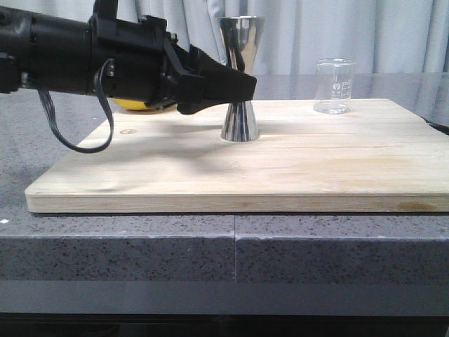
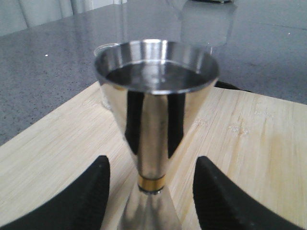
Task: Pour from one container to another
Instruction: 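Open the left gripper and pull it back from the jigger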
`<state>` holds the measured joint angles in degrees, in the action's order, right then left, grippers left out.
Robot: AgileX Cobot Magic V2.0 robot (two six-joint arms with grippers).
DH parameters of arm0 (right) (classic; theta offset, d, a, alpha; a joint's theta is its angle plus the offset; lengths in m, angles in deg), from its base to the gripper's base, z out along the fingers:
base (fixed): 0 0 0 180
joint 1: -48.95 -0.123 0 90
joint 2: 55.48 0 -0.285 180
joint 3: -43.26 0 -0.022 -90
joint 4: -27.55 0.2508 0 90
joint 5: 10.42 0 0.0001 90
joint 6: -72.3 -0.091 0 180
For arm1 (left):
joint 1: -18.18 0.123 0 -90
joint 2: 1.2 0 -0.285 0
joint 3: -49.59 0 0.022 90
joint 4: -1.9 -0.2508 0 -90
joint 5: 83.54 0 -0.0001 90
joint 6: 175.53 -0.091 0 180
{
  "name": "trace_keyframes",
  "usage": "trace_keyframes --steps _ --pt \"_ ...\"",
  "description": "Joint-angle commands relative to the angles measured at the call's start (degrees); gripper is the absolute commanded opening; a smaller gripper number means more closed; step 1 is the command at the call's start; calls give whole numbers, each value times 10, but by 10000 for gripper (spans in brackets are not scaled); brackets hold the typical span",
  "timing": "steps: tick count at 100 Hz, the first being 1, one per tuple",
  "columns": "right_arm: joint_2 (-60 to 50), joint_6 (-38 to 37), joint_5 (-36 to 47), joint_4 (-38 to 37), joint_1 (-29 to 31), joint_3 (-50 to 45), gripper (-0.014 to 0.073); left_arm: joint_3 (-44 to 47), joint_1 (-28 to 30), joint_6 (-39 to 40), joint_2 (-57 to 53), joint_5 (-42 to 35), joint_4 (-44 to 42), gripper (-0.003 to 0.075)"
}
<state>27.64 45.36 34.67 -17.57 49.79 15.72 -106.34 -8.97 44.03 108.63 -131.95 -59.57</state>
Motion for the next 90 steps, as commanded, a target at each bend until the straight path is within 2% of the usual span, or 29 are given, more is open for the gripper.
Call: trace_keyframes --steps 1,42,57,90 --pt "-19 0 28 20 4 15 506 -13 4 12 -40 -29 8 370" --pt "-19 0 27 20 4 15 506 -13 47 100 -65 -35 -89 370" --pt "-19 0 19 20 4 15 506 -13 63 131 -74 -40 -96 370" --pt "-19 0 -12 42 4 15 506 -13 117 132 -128 -49 -97 366"
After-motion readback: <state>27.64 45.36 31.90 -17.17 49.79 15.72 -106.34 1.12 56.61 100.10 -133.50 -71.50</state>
